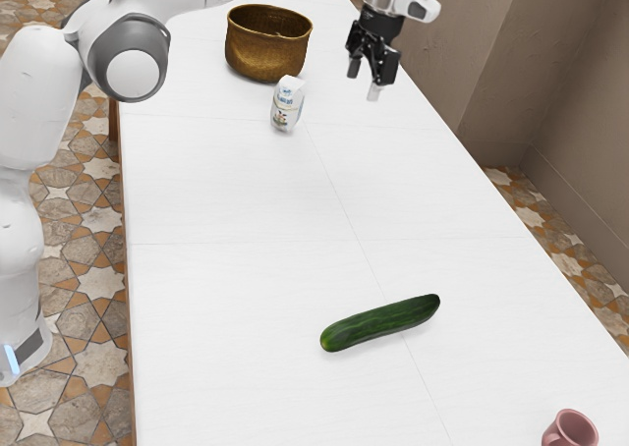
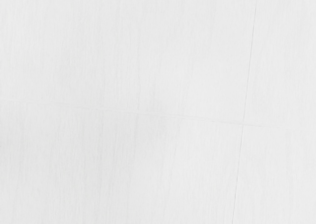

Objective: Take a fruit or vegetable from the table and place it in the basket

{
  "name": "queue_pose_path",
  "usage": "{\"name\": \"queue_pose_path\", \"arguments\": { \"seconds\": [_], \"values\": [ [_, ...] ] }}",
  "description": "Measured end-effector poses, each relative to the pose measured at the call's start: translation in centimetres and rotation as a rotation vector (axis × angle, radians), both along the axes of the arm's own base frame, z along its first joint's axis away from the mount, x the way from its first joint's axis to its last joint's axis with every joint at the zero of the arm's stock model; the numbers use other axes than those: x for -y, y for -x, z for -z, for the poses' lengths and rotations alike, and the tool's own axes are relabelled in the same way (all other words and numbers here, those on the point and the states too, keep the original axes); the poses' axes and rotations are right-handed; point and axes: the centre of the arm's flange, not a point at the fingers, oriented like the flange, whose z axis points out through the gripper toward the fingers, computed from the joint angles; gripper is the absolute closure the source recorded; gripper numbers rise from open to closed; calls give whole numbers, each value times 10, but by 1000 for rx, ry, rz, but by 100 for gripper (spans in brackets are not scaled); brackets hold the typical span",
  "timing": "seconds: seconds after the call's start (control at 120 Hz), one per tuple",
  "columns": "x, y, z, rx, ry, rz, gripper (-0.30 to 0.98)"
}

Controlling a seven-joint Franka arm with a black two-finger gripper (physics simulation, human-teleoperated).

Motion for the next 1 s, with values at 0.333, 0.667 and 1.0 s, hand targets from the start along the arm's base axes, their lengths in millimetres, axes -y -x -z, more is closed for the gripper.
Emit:
{"name": "queue_pose_path", "arguments": {
  "seconds": [0.333, 0.667, 1.0],
  "values": [
    [-1, -4, -3, 33, -12, 10, 0],
    [188, 32, -99, 238, 33, 308, 0],
    [327, 60, 3, 29, 18, 478, 0]
  ]
}}
